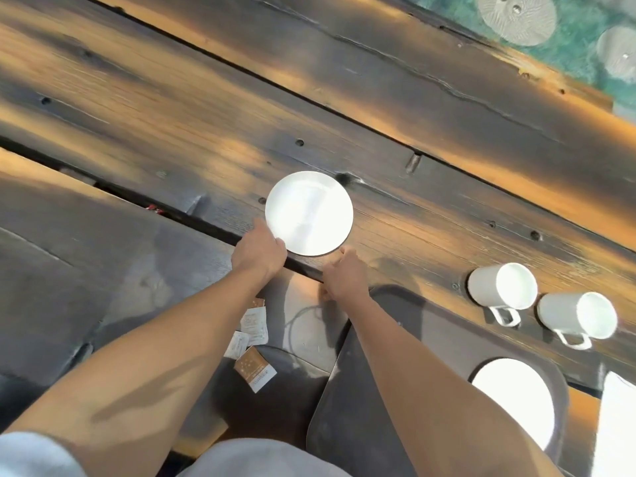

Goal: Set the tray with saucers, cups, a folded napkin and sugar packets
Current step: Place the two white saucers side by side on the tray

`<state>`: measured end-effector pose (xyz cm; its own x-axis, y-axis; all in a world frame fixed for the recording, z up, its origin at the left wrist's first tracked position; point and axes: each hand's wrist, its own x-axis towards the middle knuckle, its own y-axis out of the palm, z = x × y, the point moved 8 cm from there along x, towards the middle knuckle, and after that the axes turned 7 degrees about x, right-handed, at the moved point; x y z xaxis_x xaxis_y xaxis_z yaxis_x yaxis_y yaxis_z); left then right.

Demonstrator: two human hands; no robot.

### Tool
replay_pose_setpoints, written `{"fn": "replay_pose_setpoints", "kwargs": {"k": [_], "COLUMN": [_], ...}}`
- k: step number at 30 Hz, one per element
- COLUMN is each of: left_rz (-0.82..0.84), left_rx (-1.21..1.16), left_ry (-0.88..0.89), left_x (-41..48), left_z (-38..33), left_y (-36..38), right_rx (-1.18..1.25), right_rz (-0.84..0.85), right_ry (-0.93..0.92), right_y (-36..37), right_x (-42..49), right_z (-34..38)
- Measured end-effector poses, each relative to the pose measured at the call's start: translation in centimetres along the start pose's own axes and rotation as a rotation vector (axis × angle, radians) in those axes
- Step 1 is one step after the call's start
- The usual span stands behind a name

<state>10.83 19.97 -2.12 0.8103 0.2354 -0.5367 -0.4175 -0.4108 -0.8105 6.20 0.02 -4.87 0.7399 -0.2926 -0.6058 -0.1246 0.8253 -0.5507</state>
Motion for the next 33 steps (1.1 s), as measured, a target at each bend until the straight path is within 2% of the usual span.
{"fn": "replay_pose_setpoints", "kwargs": {"k": [3,6,11,19,33], "left_rz": [-0.014,-0.027,-0.016,-0.06,-0.036], "left_rx": [-0.091,-0.168,-0.3,-0.241,-0.321], "left_ry": [-0.087,-0.136,-0.179,-0.096,-0.083], "left_x": [0.8,1.8,3.8,5.3,1.6], "left_z": [0.2,0.3,0.1,-1.1,-0.3], "left_y": [0.0,-0.2,-0.9,-1.3,-1.4], "right_rx": [0.326,0.446,0.423,0.211,0.385], "right_rz": [-0.043,-0.02,-0.061,-0.154,-0.089], "right_ry": [0.168,0.222,0.175,0.135,0.266], "right_y": [-0.4,-0.3,-0.9,-1.3,-2.4], "right_x": [0.7,1.7,3.4,5.5,1.4], "right_z": [-0.5,-0.3,0.8,1.3,-0.1]}}
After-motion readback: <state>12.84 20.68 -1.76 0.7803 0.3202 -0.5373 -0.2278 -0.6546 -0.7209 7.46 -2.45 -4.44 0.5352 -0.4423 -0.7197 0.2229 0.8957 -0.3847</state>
